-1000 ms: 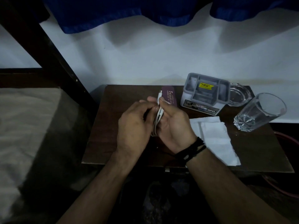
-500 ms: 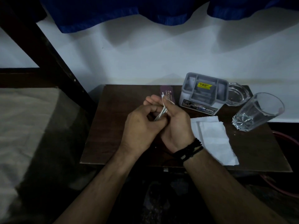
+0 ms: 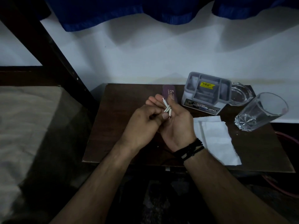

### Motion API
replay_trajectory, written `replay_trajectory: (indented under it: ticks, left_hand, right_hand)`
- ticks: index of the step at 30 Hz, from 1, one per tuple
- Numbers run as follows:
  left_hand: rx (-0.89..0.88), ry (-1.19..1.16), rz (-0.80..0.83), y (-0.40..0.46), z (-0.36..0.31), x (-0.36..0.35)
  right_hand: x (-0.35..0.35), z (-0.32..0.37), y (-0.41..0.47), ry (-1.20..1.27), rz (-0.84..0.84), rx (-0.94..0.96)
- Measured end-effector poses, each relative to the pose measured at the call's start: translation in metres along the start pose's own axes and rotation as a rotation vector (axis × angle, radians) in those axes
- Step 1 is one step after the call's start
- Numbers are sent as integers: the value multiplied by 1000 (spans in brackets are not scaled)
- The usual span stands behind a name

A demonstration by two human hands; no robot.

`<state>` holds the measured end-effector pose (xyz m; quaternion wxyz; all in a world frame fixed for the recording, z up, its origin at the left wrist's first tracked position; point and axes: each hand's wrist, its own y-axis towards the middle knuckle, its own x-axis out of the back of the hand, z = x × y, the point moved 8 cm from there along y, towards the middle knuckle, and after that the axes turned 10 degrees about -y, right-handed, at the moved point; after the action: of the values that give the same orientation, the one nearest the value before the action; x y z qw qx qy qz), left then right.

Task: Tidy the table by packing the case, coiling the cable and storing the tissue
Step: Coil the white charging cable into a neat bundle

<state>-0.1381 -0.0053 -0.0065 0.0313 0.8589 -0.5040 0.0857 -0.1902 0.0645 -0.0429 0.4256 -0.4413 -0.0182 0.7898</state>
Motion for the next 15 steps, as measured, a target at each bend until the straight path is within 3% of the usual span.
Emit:
replay_trajectory:
  ticks: [4, 11, 13, 15]
  left_hand:
    - [151, -222, 71, -3, 8, -8]
    - [237, -328, 181, -2, 15, -15]
    - [205, -251, 173, -2, 14, -15]
    - [33, 61, 125, -3, 7, -14]
  right_hand:
    - [-2, 3, -1, -63, 41, 20]
    - [-1, 2, 1, -100, 60, 21]
    - [1, 0, 2, -81, 54, 10]
    - [3, -1, 3, -34, 44, -11]
